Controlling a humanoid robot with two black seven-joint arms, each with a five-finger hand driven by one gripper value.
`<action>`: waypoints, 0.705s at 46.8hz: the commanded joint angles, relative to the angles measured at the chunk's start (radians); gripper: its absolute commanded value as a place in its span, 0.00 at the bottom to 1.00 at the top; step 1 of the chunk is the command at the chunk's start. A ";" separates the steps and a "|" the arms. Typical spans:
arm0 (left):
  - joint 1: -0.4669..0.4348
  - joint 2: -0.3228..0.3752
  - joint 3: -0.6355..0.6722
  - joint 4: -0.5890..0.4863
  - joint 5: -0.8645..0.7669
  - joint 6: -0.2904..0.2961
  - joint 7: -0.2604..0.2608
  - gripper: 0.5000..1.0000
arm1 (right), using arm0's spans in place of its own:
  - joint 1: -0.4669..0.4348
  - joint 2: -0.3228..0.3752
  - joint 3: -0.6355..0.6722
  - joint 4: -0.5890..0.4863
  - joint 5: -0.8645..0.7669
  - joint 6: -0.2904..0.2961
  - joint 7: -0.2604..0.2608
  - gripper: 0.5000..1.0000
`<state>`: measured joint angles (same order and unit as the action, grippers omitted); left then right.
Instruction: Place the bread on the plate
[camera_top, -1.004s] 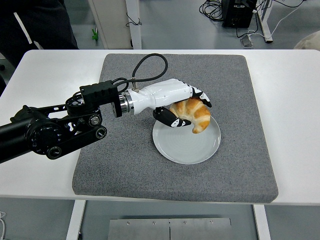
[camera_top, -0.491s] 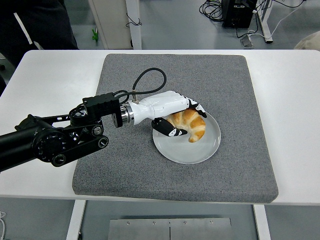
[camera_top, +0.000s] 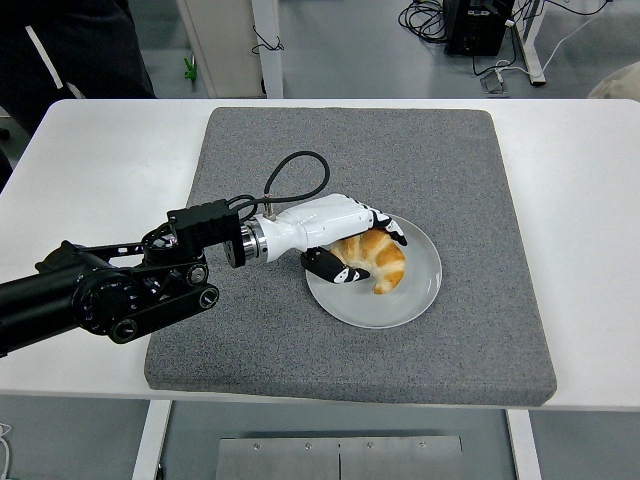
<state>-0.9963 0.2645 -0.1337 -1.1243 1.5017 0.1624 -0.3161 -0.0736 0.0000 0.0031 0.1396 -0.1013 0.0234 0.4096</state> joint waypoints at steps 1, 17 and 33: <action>0.001 -0.008 0.008 0.005 0.002 0.000 0.000 0.42 | 0.000 0.000 0.000 0.000 0.000 0.001 0.000 1.00; 0.008 -0.024 0.065 0.032 0.003 0.080 0.000 0.43 | 0.000 0.000 0.000 0.000 0.000 0.000 0.000 1.00; 0.019 -0.033 0.063 0.037 -0.004 0.080 0.000 0.49 | 0.000 0.000 0.000 0.000 0.000 0.000 0.000 1.00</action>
<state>-0.9797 0.2320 -0.0697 -1.0889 1.4991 0.2426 -0.3161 -0.0737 0.0000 0.0031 0.1396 -0.1013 0.0231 0.4096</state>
